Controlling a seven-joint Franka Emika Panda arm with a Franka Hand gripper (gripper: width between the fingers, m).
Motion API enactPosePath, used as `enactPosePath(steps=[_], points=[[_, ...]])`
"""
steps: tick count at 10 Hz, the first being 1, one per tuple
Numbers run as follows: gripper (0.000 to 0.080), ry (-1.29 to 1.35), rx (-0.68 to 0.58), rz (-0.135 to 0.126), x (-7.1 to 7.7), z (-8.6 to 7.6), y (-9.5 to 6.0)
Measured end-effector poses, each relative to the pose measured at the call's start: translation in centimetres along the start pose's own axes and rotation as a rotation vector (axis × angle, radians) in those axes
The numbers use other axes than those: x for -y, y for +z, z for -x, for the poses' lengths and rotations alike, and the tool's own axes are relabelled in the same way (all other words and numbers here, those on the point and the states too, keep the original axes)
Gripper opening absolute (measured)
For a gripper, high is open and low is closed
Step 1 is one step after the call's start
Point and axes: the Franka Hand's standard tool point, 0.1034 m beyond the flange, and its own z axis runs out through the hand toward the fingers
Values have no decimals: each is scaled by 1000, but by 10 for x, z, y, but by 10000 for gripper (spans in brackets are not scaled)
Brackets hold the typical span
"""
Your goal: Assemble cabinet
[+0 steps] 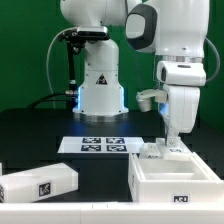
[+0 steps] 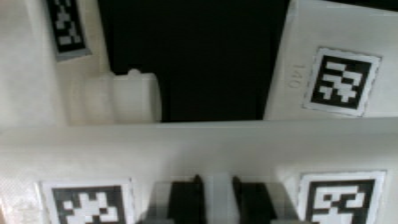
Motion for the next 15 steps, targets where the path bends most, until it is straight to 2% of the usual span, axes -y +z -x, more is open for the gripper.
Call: enactPosePath(steps=[1, 5, 10, 12, 13, 15], points=[[65, -2, 12, -9, -10, -2, -1], [65, -32, 36, -3, -78, -2, 0], [65, -30, 38, -5, -77, -1, 0], [65, -40, 50, -12, -97, -1, 0], [65, -40, 57, -19, -105, -2, 0], [65, -41, 77, -55, -106, -1, 2]])
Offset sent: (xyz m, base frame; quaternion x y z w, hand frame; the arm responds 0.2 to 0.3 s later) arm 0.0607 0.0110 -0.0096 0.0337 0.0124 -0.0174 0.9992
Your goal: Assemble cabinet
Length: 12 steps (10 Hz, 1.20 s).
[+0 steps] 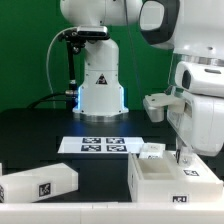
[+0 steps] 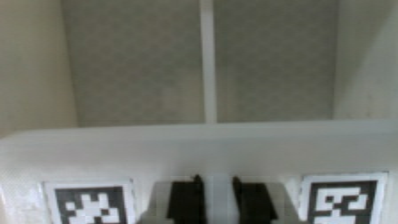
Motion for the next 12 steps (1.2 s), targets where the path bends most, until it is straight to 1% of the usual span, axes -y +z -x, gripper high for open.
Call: enactPosePath(steps=[1, 3, 4, 5, 6, 7, 8, 9, 10, 11, 12], points=[[65, -9, 12, -25, -1, -1, 1], [65, -24, 13, -27, -1, 0, 1], [173, -23, 14, -27, -1, 1, 1], [332, -23, 13, -25, -2, 1, -1], [332, -14, 11, -11, -3, 2, -11], [515, 0, 11, -2, 4, 6, -24], [515, 26, 9, -1, 22, 14, -28], [696, 68, 3, 3, 45, 21, -29], [768, 98, 0, -1, 62, 25, -27], [768, 98, 1, -5, 62, 25, -25], [793, 98, 0, -4, 62, 25, -25]])
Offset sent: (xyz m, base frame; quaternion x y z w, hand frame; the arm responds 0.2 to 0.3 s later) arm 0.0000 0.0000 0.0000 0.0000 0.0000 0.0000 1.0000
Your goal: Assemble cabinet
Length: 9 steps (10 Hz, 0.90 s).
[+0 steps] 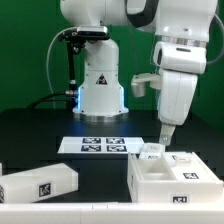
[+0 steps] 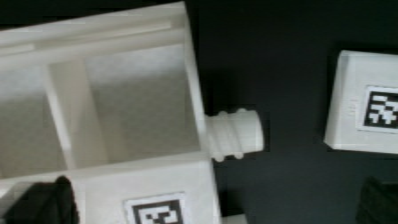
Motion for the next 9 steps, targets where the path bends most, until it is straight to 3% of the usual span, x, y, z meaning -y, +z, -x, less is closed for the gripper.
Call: enactPosePath(steps=[2, 5, 6, 9], points=[[798, 17, -1, -3, 5, 1, 1], [797, 47, -10, -17, 55, 6, 3], [797, 51, -13, -17, 62, 6, 5], [797, 55, -13, -17, 59, 7, 5]])
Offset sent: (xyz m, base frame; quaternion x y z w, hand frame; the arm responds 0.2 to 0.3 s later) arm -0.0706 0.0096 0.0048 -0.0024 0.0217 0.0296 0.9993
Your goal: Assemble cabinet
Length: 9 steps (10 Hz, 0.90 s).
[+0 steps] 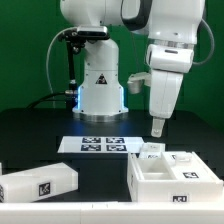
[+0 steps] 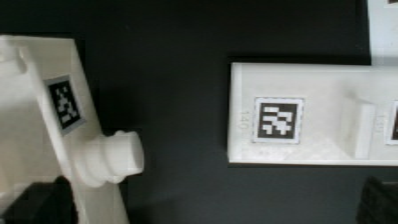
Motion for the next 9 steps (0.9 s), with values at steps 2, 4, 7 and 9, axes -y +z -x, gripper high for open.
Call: enactPosePath(steps=[2, 4, 7, 9], points=[[797, 16, 1, -22, 15, 4, 10], [797, 59, -3, -81, 35, 6, 30], [797, 51, -17, -71, 37, 3, 38], [797, 51, -16, -71, 37, 3, 38]])
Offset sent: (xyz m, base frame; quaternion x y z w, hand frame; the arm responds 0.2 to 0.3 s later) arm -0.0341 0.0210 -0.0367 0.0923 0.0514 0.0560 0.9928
